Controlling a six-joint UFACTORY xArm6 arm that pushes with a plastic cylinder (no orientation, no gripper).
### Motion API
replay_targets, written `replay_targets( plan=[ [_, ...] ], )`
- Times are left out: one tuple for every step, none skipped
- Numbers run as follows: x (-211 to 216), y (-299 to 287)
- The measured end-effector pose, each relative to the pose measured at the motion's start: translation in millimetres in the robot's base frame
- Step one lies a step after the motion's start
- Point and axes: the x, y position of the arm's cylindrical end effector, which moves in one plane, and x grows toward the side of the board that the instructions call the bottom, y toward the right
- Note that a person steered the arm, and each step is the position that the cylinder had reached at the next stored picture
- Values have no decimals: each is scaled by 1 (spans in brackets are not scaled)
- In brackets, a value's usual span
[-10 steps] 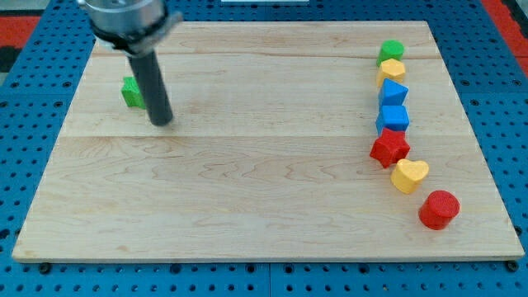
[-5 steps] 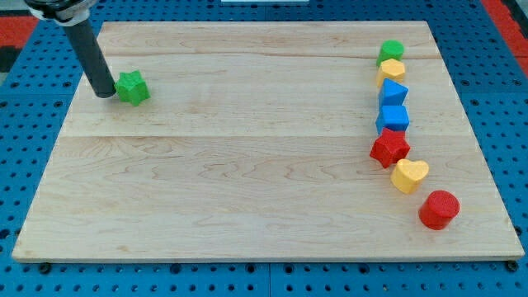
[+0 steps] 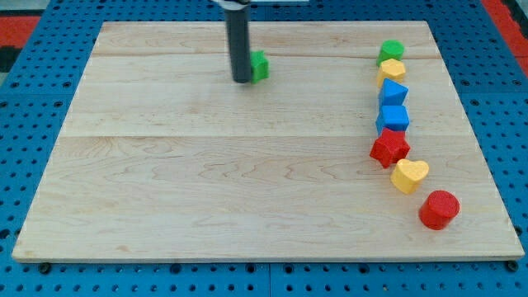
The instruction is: Move green star to the top right
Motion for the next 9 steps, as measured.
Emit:
replay_targets(
  plan=[
    [-13, 50],
    [-31, 86],
    [9, 56],
    [7, -20],
    [-31, -15],
    [-33, 1],
    [-31, 45],
    [-40, 89],
    [-48, 131]
  ],
)
